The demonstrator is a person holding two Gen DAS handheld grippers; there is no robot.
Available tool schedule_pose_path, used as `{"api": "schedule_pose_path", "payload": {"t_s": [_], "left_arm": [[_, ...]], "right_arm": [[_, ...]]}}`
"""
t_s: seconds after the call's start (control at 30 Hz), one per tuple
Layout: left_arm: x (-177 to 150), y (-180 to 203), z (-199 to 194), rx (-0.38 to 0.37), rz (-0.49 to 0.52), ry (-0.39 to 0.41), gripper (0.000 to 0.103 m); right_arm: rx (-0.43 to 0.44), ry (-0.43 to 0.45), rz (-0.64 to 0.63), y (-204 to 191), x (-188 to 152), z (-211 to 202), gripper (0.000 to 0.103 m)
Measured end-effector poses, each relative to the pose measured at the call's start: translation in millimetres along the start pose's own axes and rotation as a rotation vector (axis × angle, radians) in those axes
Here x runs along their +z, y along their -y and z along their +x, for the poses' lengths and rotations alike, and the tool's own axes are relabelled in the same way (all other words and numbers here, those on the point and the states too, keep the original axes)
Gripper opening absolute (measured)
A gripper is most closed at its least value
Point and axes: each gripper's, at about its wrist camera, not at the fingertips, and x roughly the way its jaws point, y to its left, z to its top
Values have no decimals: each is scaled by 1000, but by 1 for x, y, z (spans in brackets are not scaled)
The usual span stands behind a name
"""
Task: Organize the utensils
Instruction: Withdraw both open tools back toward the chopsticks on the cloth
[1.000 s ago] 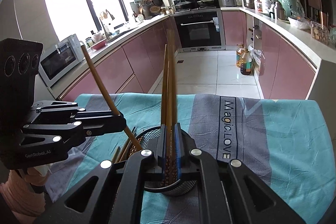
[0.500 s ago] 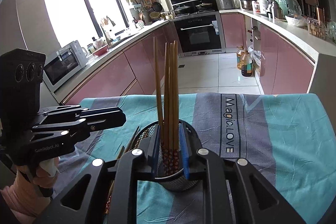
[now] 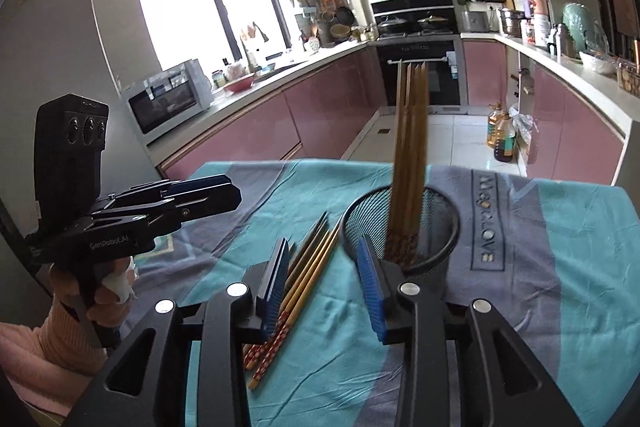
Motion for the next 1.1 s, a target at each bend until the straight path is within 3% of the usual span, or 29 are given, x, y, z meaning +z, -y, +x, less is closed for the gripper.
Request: {"api": "schedule_pose_path", "payload": {"t_s": [0.4,0.9,1.1], "left_arm": [[-73,-35,35,67,-90,-197,41],[-96,-35,58,98,-77,-261,36],[-98,-33,68,106,-67,-287,30]], "right_arm": [[33,-188,29,-21,-45,66,34],[-24,-237,34,-28,-52,92,31],[-45,-245,26,-29,-52,99,28]]}}
